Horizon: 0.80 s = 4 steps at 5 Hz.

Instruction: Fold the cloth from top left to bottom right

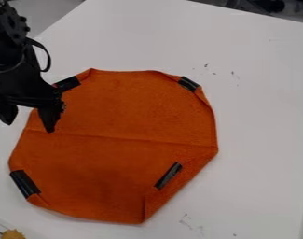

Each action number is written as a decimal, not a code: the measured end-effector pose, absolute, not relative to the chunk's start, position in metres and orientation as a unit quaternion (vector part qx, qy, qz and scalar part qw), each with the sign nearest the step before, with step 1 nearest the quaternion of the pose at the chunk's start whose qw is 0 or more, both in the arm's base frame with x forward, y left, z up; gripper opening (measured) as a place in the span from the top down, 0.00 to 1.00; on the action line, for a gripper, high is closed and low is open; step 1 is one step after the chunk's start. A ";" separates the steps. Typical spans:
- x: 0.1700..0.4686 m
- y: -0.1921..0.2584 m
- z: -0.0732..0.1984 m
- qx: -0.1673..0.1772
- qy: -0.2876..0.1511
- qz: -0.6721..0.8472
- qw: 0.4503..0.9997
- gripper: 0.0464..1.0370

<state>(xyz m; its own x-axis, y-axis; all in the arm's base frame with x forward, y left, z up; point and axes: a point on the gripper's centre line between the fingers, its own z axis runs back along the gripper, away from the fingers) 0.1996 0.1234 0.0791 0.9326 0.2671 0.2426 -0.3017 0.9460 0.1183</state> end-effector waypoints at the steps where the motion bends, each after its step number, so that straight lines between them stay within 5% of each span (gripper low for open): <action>1: 0.200 0.123 0.074 0.072 -0.104 0.143 0.982 0.04; 4: 0.291 0.178 0.055 0.049 -0.080 0.058 0.994 0.04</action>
